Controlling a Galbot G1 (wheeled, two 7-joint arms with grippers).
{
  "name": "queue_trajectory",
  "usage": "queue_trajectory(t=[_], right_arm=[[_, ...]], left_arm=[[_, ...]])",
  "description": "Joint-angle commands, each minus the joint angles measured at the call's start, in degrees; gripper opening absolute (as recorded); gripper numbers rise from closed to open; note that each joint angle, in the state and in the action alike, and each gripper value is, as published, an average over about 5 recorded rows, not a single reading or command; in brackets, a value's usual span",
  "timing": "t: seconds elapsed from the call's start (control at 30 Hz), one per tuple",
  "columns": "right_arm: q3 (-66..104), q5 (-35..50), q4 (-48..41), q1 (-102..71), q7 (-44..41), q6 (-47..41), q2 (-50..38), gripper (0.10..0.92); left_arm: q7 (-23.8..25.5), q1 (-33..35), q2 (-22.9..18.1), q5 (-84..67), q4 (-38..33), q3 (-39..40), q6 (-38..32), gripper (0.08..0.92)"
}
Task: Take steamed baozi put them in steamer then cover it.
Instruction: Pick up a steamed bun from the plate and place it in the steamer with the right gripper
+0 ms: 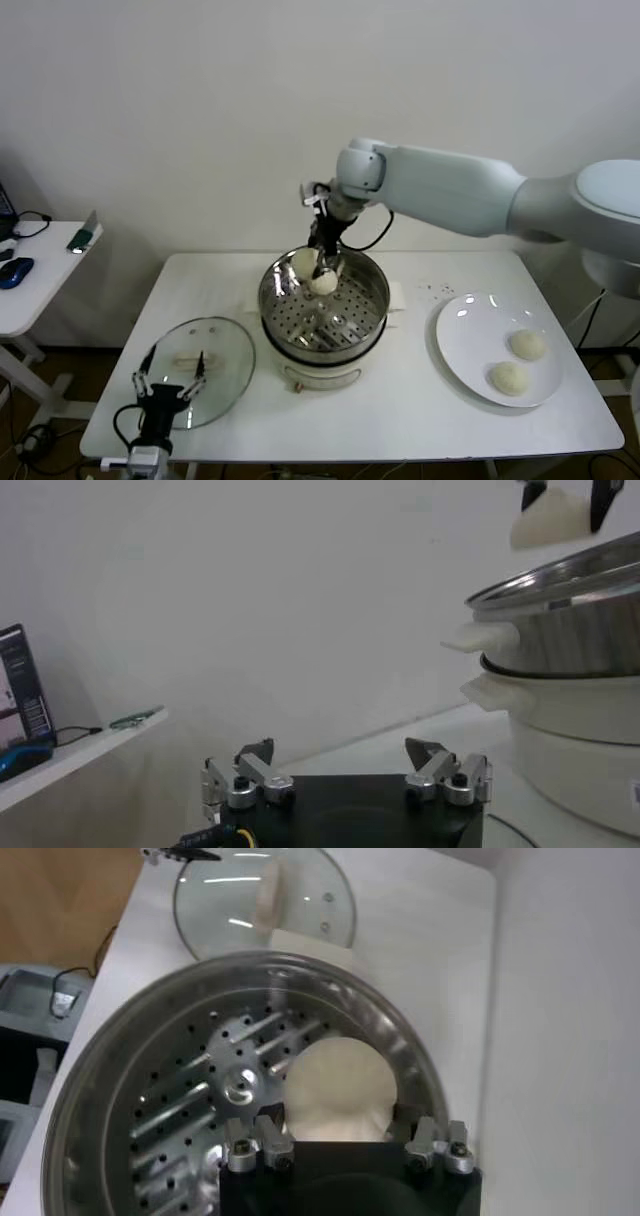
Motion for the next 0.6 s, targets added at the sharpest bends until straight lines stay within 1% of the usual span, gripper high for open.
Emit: queue_trajectory(t=[0.03,0.43,0.6], right_arm=[[-0.9,-1.5,0.3,-4.7,1.1,-0.5,3.5,0.705],[-1.0,-3.7,-0.5,-6.6,1.4,-0.1,4.1,0.718],[-0.6,-4.2,-0.3,-6.4,1.2,0.0,3.2,0.792]], left_arm=[[0.0,0.4,-0.1,-0.6,-0.5,-0.1,0.0,0.823],[0.2,0.3,-0.1,-0.7,0.1,-0.1,-0.4,0.823],[0.1,0.4,-0.2,-1.6,0.2,-0.7,-0.6,0.823]])
